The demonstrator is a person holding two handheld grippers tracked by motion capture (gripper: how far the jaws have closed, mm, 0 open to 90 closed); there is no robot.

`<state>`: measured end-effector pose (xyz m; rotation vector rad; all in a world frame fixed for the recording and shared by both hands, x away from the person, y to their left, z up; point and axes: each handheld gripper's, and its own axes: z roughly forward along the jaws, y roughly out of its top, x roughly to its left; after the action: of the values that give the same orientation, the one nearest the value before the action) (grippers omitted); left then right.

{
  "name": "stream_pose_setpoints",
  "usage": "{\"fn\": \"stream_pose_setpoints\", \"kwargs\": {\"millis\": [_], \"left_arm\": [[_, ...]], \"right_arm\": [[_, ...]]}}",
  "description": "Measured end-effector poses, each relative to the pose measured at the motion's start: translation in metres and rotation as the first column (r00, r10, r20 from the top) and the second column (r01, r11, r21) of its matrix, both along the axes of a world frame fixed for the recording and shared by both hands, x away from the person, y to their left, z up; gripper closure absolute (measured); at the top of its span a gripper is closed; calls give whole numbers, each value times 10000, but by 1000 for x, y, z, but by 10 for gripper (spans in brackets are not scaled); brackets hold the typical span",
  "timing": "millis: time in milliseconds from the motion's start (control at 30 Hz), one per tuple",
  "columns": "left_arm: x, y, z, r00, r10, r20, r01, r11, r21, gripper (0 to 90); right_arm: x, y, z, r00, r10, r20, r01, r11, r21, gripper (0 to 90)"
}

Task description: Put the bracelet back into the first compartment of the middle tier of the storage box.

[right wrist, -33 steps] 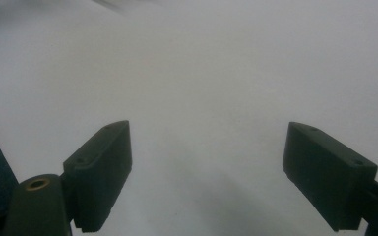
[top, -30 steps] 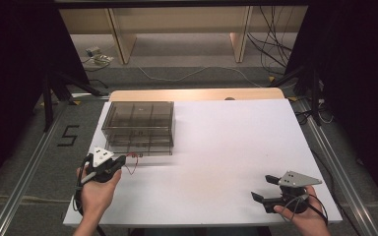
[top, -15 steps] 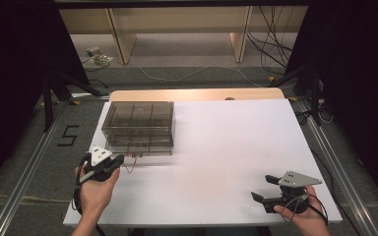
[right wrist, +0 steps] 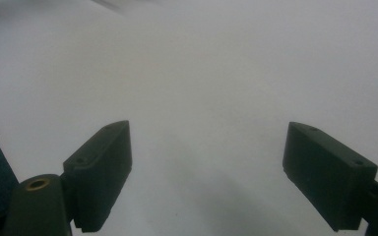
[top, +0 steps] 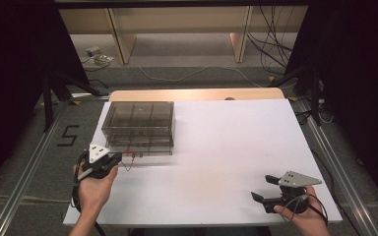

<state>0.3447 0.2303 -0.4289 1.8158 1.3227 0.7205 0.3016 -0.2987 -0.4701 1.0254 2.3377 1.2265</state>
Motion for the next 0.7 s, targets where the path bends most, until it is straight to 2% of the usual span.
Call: {"fn": "stream_pose_setpoints", "kwargs": {"millis": [700], "left_arm": [[7, 5, 6, 9998, 157, 136, -157, 9999, 21, 898]], "right_arm": [[0, 0, 0, 10000, 1, 13, -1, 10000, 25, 196]]}}
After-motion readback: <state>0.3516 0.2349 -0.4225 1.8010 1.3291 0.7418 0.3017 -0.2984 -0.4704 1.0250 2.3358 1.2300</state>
